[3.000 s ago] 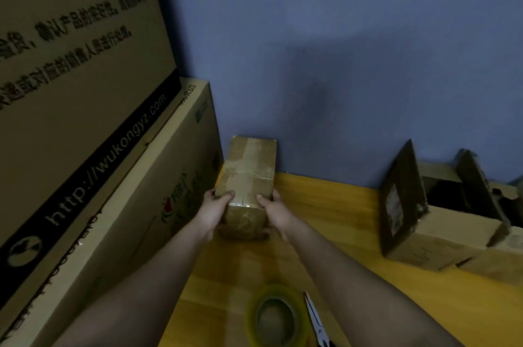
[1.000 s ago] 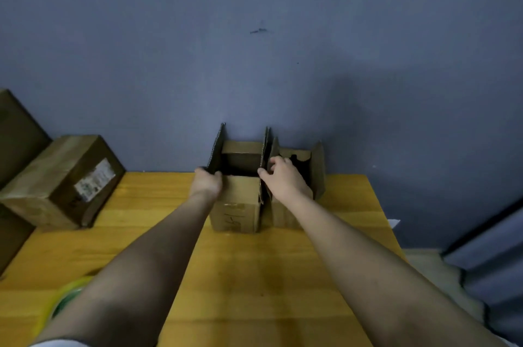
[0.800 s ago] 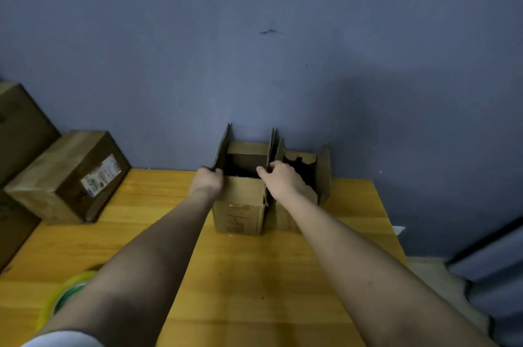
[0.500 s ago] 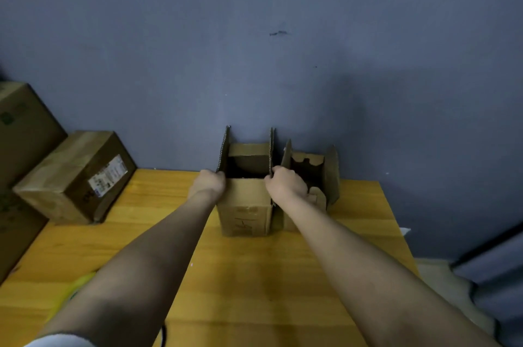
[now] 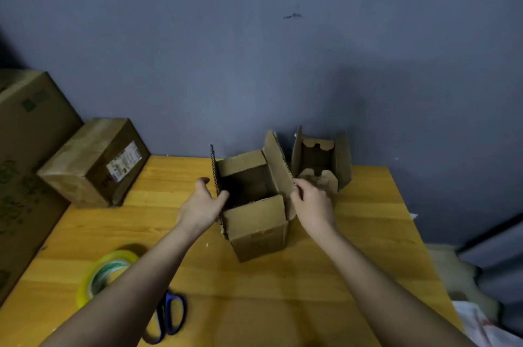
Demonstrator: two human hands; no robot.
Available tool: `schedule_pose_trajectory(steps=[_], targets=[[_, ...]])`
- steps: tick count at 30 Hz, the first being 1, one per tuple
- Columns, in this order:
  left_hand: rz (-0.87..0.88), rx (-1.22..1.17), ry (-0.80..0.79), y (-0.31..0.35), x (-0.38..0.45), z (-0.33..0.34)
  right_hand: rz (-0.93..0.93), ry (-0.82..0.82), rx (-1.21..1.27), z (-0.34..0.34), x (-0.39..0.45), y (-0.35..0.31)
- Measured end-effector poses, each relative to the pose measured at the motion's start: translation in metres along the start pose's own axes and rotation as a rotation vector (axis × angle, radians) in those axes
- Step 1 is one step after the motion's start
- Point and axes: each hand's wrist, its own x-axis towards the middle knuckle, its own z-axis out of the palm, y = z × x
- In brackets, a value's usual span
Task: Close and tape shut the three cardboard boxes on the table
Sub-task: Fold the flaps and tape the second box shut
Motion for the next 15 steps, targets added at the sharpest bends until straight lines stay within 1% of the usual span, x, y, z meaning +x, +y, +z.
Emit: schedule_pose_trajectory(steps=[2,5,7,9,11,13,15], targets=[[0.012,0.061,-0.023,-0.003,-0.003,-0.003,-0.006,-0.019,0.059,-0.001,-0.014,0.008],[0.026,0.021,-0.035,-0.008,-0.001,-0.006,-0.008,-0.060,0.094,-0.006,-0.028,0.023],[0.015,-0.017,-0.033,-0.012,0.003,-0.011,-0.005,-0.079,0.070,-0.012,-0.030,0.031],[0.008,0.007,-0.018,-0.015,0.008,-0.016,-0.010,-0.064,0.034,-0.019,-0.026,0.037],[0.038,0.045,-0.026,-0.014,0.011,-0.020,-0.038,-0.037,0.007,-0.023,-0.017,0.038],[0.064,0.022,-0.107,-0.013,0.014,-0.021,-0.045,-0.033,-0.039,-0.024,-0.007,0.035],[0.042,-0.102,-0.200,-0.012,0.015,-0.022,-0.069,-0.007,-0.127,-0.027,-0.002,0.031]])
